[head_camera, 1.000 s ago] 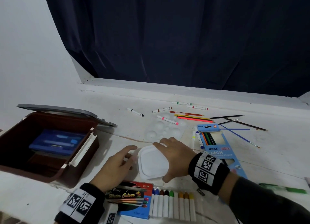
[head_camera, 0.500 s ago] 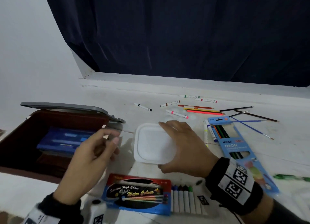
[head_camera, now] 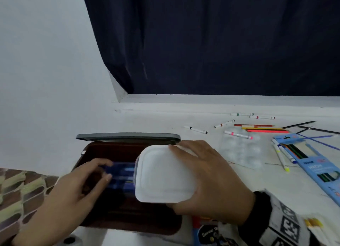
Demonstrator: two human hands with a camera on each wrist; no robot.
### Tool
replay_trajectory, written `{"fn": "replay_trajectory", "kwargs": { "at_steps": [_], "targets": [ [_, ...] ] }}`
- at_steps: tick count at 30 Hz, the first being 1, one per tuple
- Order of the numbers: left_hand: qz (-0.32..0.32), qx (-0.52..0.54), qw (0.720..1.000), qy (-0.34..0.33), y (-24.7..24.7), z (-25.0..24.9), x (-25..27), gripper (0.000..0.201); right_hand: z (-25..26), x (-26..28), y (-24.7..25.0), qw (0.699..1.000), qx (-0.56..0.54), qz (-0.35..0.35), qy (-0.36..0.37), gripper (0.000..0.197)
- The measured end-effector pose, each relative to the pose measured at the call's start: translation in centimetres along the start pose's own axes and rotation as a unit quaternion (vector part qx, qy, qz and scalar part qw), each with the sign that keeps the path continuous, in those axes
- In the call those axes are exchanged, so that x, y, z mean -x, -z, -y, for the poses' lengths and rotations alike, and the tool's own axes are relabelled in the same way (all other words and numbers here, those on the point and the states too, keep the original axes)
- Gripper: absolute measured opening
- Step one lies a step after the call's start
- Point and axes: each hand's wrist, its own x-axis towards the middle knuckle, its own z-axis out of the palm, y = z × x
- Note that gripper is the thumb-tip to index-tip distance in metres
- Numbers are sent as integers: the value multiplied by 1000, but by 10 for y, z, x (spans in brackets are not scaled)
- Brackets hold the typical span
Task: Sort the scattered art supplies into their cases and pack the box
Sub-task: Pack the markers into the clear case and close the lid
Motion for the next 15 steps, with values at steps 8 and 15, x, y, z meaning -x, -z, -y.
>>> {"fn": "replay_trajectory", "kwargs": {
  "at_steps": [8, 15],
  "targets": [
    [93, -120, 985, -81, 15, 78, -7, 49, 34, -53, -31, 993, 101, 54, 6, 90],
    [66, -67, 994, -55, 6, 85, -3, 44, 44, -70, -71, 968, 219, 119, 15, 84]
  ]
}}
